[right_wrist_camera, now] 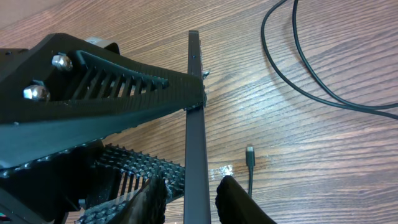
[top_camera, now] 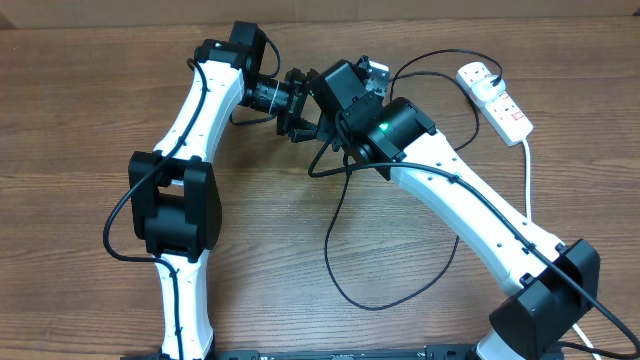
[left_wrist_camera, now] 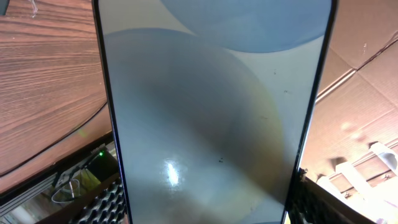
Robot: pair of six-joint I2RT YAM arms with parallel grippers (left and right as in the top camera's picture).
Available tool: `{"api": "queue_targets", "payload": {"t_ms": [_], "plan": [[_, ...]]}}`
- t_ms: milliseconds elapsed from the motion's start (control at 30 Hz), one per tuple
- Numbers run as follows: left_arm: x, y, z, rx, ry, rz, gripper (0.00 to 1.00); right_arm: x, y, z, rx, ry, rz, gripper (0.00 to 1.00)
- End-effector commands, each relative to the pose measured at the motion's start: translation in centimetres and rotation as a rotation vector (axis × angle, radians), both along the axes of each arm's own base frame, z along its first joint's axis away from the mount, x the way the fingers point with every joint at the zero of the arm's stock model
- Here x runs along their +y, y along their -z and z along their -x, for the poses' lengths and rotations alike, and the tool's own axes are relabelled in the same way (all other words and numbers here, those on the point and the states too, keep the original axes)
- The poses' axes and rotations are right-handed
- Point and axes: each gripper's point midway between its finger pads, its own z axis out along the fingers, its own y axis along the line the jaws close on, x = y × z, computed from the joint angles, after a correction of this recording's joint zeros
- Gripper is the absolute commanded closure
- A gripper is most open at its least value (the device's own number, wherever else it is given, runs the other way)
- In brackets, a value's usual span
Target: Plug charger to phone and switch on socket
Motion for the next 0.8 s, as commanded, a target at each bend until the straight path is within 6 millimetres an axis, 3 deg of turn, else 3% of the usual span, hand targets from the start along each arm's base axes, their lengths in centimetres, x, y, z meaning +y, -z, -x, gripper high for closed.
{"api": "queue_targets", "payload": {"t_ms": [0,767], "plan": [[-0.28,-1.92,-0.19,-0.002,0.000,0.060,0.29,0.23,-0.95,-0.05,-0.021,0.010,-0.022,0.76],[-0.29,-1.93,-0.18,-0.001,0.000,0.060,0.29,0.10,-0.95,-0.08,-0.023,0.014,-0.016,0.84]]}}
